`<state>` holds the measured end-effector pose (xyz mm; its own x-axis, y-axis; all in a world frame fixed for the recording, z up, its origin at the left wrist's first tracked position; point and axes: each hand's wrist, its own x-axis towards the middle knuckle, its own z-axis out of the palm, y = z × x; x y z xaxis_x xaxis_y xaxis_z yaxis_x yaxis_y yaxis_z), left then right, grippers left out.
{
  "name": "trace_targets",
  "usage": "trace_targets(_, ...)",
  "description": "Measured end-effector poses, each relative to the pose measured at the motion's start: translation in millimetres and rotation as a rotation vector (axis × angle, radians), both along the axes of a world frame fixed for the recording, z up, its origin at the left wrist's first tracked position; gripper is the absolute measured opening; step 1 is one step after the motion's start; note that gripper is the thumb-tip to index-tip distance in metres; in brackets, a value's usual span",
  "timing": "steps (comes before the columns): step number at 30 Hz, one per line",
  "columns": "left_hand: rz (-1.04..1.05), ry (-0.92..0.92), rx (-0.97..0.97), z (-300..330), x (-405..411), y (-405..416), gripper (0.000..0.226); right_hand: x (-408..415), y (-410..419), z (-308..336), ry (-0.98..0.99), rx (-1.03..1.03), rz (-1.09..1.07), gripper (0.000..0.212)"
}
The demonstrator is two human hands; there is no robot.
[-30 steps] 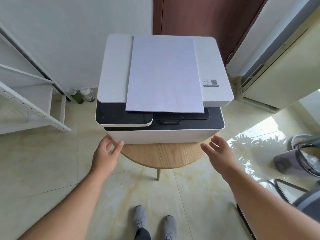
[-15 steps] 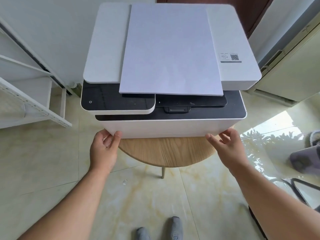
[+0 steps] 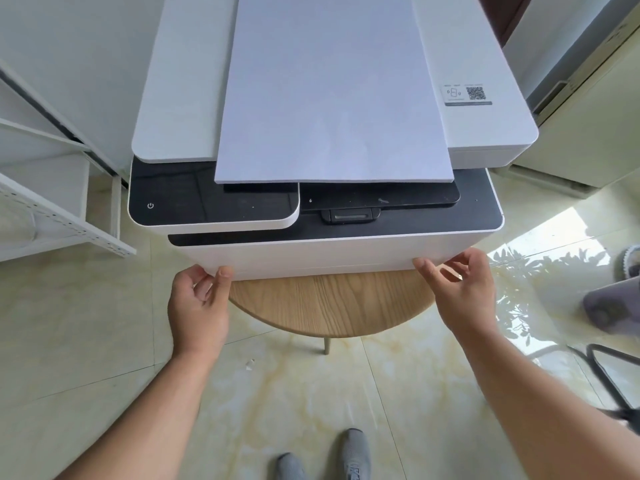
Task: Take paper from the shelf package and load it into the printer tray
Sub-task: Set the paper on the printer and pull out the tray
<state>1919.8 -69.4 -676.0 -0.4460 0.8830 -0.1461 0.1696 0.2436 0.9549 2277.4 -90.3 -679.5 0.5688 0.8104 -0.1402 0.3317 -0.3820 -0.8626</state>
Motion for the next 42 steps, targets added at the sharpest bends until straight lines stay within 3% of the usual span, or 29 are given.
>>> trace_targets(15,0.006,0.084,0.006,-3,-1,3,0.039,20,9,-2,-0.091,-0.008,0.112,0.074)
trace_targets(22,0.01,0.24,-0.021,-15,1,-7,0.039,3,-6,-6,-0.159,-0.032,0.086,0.06)
trace_targets(26,0.002,0.151,-0.073,-19,12,-13,0.029,-10,-9,-9,-0.083,-0.043,0.045,0.058)
trace_targets(33,-0.003,0.026,-0.233,-26,3,-25,0.054,-8,-30,-6,-0.03,-0.137,0.032,0.032)
trace_targets(38,0.003,-0.046,-0.304,-18,2,-44,0.06,-17,-50,3,0.101,-0.242,-0.036,0.038)
trace_targets(42,0.013,-0.176,-0.325,-9,6,-66,0.037,-16,-70,6,0.233,-0.239,-0.088,0.041)
